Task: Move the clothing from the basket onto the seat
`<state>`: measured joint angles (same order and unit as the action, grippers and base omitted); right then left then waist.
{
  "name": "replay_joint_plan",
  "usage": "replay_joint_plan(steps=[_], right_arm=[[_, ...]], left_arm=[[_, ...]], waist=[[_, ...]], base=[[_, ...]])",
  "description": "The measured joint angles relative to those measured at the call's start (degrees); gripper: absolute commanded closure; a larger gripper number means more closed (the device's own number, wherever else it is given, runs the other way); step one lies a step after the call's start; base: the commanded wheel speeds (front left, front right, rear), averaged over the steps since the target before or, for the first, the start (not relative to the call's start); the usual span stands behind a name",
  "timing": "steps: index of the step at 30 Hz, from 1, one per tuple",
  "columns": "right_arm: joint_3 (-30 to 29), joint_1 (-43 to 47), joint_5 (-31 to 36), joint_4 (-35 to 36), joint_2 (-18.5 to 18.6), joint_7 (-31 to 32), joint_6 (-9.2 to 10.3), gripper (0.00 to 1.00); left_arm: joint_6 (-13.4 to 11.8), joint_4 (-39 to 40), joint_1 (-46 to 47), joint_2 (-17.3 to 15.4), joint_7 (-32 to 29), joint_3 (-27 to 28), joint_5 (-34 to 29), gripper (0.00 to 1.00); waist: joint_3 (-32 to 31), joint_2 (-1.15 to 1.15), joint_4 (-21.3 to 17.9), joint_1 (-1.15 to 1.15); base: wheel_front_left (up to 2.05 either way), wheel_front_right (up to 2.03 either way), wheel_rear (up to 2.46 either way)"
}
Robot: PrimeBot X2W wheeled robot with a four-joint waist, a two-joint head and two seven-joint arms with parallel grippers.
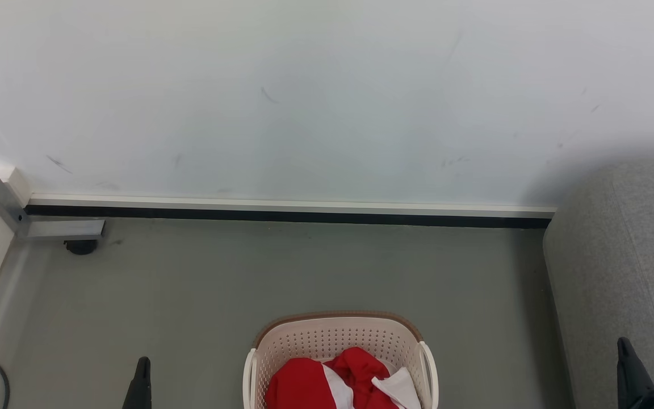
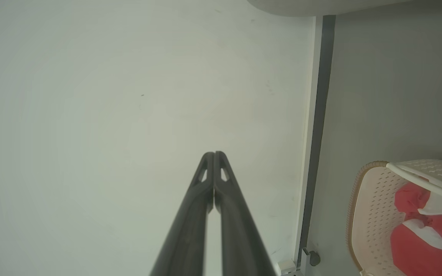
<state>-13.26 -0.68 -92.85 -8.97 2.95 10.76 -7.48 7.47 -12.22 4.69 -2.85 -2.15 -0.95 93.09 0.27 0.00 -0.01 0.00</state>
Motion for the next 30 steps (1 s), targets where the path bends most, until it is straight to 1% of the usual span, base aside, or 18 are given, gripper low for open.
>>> replay_joint_plan(steps=[30], right_arm=[[0.0, 0.0, 0.0, 0.0, 0.0, 0.0, 0.00, 1.00]], left_arm=[[0.0, 0.0, 0.0, 0.0, 0.0, 0.0, 0.0, 1.00]], waist=[[0.0, 0.00, 0.0, 0.00]], base=[[0.00, 0.00, 0.00]])
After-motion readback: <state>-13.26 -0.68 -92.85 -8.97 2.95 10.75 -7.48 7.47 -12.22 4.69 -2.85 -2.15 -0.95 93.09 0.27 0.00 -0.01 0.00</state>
